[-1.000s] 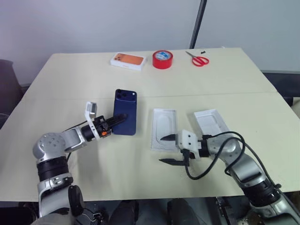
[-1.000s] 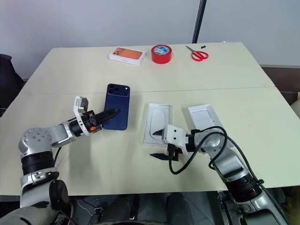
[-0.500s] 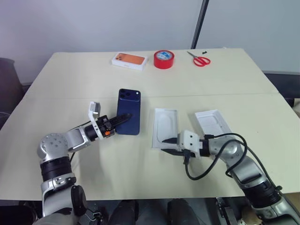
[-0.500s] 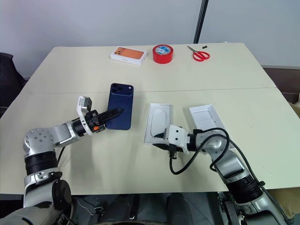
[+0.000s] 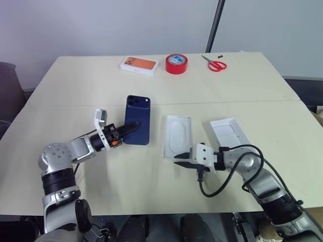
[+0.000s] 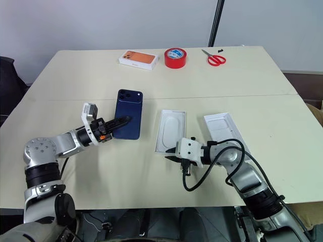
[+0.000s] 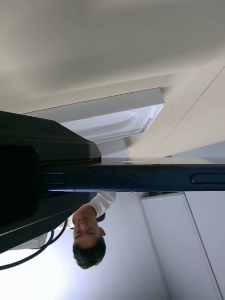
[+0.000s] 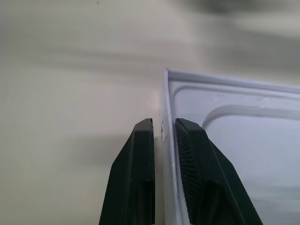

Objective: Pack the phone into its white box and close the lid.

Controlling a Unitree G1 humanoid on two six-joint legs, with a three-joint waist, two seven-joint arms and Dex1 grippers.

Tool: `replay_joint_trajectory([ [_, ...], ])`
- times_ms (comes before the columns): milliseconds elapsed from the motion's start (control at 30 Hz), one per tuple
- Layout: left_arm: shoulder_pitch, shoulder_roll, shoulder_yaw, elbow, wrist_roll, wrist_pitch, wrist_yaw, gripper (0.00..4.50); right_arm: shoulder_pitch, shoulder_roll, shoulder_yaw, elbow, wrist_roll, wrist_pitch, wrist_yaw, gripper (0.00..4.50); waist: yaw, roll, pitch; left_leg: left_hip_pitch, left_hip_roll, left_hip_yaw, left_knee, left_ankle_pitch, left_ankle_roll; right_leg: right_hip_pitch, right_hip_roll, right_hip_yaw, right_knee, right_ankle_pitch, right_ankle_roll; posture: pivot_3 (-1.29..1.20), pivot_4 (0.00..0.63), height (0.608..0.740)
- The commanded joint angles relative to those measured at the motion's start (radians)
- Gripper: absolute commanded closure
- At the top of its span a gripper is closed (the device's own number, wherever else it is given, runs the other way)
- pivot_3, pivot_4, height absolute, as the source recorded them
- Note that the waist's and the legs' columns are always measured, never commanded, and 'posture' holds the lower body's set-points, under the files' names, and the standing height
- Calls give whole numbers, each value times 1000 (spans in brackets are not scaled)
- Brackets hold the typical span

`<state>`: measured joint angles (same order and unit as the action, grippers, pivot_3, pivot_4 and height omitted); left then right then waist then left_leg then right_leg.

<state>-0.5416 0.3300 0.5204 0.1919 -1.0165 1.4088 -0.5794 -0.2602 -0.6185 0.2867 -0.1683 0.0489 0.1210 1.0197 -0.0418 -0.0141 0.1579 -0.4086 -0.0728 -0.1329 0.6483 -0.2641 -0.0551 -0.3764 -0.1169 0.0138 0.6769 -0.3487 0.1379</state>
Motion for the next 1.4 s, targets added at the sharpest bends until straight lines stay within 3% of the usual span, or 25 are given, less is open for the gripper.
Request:
replay_joint_trajectory([
  [33, -1, 6, -10, -48, -51, 6, -18, 4500, 2, -5, 11, -6, -4, -18, 9, 4473, 0, 0, 0, 0, 0, 0, 0, 0, 0, 0, 0, 0, 0, 0, 0, 0, 150, 740],
  [200, 8, 10, -25, -63, -61, -1, -20, 4500, -10, 15, 22, -38, 4, -4, 9, 4473, -1, 0, 0, 0, 0, 0, 0, 0, 0, 0, 0, 0, 0, 0, 0, 0, 150, 740],
  [567, 27, 12, -89, -83, -41, -27, -24, 4500, -109, 184, 112, 9, -73, 102, -116, 4473, 0, 0, 0, 0, 0, 0, 0, 0, 0, 0, 0, 0, 0, 0, 0, 0, 150, 740],
  [667, 34, 18, -95, -84, -40, -42, -23, 4500, -118, 203, 105, 2, -49, 140, -119, 3495, 0, 0, 0, 0, 0, -1, 0, 0, 0, 0, 0, 0, 0, 0, 0, 0, 150, 740],
  [833, 42, 19, -104, -85, -34, -77, -16, 4500, -111, 189, 82, -53, -12, 125, -95, 970, -1, 0, 0, 0, 0, 0, 0, 0, 0, 0, 0, 0, 0, 0, 0, 0, 150, 740],
  [1133, 74, -78, -147, -79, -3, -145, 56, 4500, -83, 54, -116, -106, 129, 168, -50, 970, 10, 0, 0, 0, 0, -1, 0, 0, 0, 2, 0, -1, -3, 0, 0, 0, 150, 740],
  [1400, 57, -134, -158, -72, -19, -103, 124, 4500, -56, 23, -139, -74, 112, 119, -90, 970, 4, 0, 0, 0, 0, 0, 0, 0, 0, 2, 0, -1, -3, 0, 0, 0, 150, 740],
])
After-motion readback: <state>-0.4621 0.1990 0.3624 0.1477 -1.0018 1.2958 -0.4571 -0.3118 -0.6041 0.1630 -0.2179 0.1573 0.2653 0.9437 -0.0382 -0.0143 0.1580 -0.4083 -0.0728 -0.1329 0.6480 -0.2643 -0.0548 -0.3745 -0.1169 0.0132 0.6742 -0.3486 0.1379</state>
